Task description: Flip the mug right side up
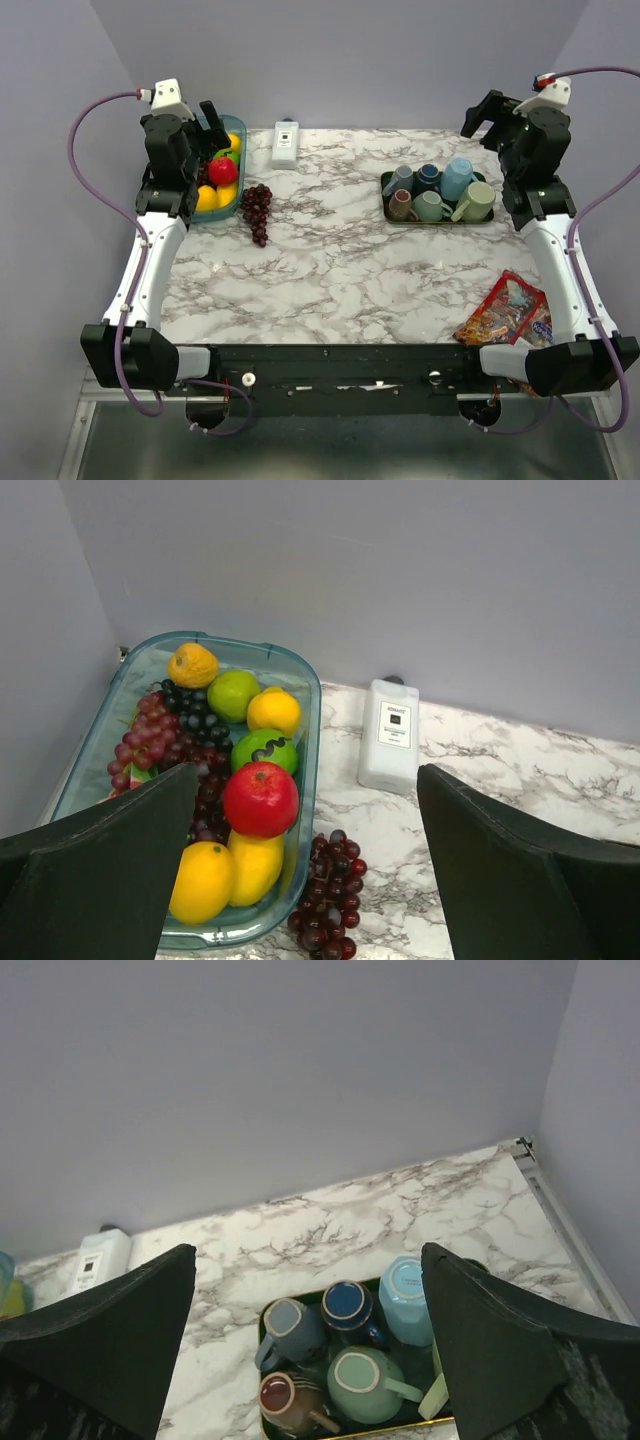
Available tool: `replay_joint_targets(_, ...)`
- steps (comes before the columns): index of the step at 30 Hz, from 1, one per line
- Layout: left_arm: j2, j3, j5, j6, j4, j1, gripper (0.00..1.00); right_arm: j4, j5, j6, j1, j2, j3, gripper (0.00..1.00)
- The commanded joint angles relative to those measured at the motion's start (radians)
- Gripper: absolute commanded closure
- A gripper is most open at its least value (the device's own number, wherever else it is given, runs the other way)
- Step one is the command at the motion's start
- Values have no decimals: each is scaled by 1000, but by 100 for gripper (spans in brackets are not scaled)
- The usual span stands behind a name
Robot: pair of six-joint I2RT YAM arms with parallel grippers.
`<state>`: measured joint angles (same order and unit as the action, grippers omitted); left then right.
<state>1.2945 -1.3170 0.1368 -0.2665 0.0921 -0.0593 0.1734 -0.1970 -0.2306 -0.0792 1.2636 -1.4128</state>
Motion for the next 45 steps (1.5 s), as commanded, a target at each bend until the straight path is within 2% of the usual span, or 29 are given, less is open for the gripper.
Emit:
replay_joint_targets(1, 11, -11, -37, 19, -15, -1, 1, 8, 92, 42, -1, -15, 32, 0)
replay_joint_targets(2, 12, -8, -40, 27, -12, -1, 1, 20, 131, 78, 1, -6, 29, 0)
replay_joint_targets(3, 11, -5, -43, 32, -11, -1, 1, 31, 236, 109, 1, 5, 25, 0)
replay_joint_targets(6, 9, 19, -51, 39, -11, -1, 1, 101, 356, 189, 1, 66, -14, 0)
replay_joint_targets(15, -8, 90, -32, 41, -18, -1, 1, 276, 386, 365, 1, 238, -81, 1)
replay_joint_targets(19, -12, 119, -62, 53, -20, -1, 1, 423, 458, 401, 1, 333, -182, 2)
replay_joint_targets(22, -5, 122, -86, 52, -26, -1, 1, 465, 476, 412, 1, 402, -207, 3)
replay_joint_targets(26, 12, 121, -106, 46, -31, -1, 1, 509, 478, 482, -5, 462, -177, 5)
replay_joint_targets(31, 26, 124, -132, 39, -41, -1, 1, 476, 482, 612, -42, 477, -78, 9)
replay_joint_targets(38, 35, 128, -125, 38, -54, -1, 1, 462, 516, 640, -114, 519, -38, 20)
replay_joint_targets(39, 35, 130, -121, 39, -55, -1, 1, 457, 489, 620, -122, 531, -40, 30)
replay_joint_targets(41, 35, 136, -121, 38, -57, -1, 1, 460, 467, 600, -125, 566, -58, 36)
replay_joint_targets(45, 37, 134, -131, 38, -52, -1, 1, 446, 401, 609, -128, 582, -45, 39)
